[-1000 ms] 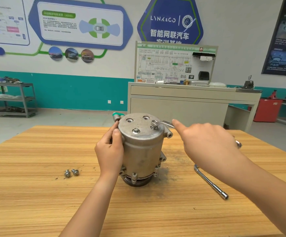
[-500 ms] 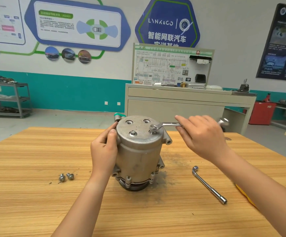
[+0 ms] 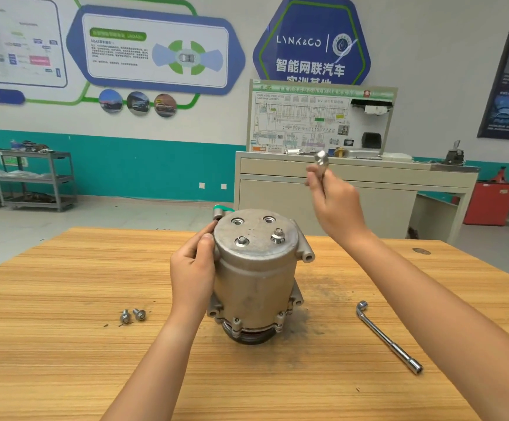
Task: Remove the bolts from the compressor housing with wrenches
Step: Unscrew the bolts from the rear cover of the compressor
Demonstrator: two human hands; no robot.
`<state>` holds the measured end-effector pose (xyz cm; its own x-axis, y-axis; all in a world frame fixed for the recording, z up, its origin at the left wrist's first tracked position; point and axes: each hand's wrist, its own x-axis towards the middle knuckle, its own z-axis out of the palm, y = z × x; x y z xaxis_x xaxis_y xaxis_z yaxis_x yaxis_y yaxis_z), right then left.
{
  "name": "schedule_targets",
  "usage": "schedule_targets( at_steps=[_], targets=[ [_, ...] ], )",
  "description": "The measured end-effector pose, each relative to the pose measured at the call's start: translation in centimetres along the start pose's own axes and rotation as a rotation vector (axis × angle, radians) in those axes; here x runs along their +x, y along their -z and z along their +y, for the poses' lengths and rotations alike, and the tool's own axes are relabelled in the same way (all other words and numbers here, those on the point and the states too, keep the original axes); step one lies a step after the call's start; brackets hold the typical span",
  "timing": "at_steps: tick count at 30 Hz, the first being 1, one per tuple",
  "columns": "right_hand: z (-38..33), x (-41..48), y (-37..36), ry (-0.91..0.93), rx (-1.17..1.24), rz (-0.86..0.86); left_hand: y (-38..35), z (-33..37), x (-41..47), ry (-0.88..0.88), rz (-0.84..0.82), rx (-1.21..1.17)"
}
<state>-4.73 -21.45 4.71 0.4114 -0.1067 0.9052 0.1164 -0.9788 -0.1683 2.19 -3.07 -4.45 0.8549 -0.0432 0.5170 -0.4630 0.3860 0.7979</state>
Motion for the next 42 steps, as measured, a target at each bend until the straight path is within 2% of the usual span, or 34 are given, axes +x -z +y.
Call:
schedule_targets(
  at_steps=[1, 3, 5, 7, 11, 14, 20, 22, 24, 27, 28, 31, 33, 37, 39, 41, 42],
  targets=[
    [-0.3, -0.7, 1.1, -0.061, 0.058, 0.033, -0.1, 0.0, -0.2, -0.004, 0.014, -0.003],
    [-1.4, -2.6, 3.4, 0.005, -0.025, -0.005, -0.3, -0.1, -0.6, -0.016, 0.035, -0.003],
    [-2.7, -4.8, 5.4, 0.089, -0.238, -0.208, -0.5, -0.2, -1.1, -0.036, 0.041, 0.014],
    [-3.5, -6.5, 6.6, 0.063, -0.481, -0.389, -0.8, -0.3, -1.4, -0.058, 0.048, 0.034],
    [-5.3, -7.2, 7.8, 0.025, -0.804, -0.531, -1.0, -0.3, -1.7, -0.074, 0.067, 0.046],
    [-6.3, -6.8, 7.9, -0.012, -0.882, -0.611, -1.0, -0.3, -1.8, -0.074, 0.077, 0.045],
    [-8.2, -6.1, 7.4, 0.1, -0.91, -0.704, -1.1, -0.3, -2.1, -0.086, 0.087, 0.06],
    [-8.7, -6.5, 7.4, 0.1, -0.935, -0.682, -0.9, -0.3, -2.0, -0.077, 0.076, 0.049],
    [-7.9, -7.0, 7.5, 0.104, -1.023, -0.578, -0.7, -0.3, -1.8, -0.062, 0.052, 0.04],
    [-3.7, -8.0, 6.9, 0.293, -0.863, -0.121, -0.6, -0.3, -1.5, -0.054, 0.022, 0.04],
    [-1.9, -8.0, 6.5, 0.339, -0.787, -0.034, -0.6, -0.2, -1.4, -0.055, 0.012, 0.037],
    [1.9, -6.2, 4.9, 0.375, -0.68, 0.069, -0.5, -0.1, -1.0, -0.05, -0.034, 0.033],
    [3.1, -4.0, 3.1, 0.395, -0.651, 0.062, -0.5, -0.1, -0.7, -0.051, -0.063, 0.047],
    [2.2, 0.4, -0.6, 0.468, -0.471, -0.16, -1.6, 0.1, -0.5, -0.058, -0.103, 0.089],
    [1.5, 1.5, -1.4, 0.489, -0.454, -0.241, -2.1, 0.2, -0.5, -0.069, -0.106, 0.109],
    [1.9, 1.6, -1.2, 0.393, -0.445, -0.175, -2.3, 0.3, -0.5, -0.07, -0.105, 0.112],
    [2.2, 1.4, -0.6, 0.253, -0.401, -0.122, -2.3, 0.3, -0.5, -0.071, -0.104, 0.111]
  ],
)
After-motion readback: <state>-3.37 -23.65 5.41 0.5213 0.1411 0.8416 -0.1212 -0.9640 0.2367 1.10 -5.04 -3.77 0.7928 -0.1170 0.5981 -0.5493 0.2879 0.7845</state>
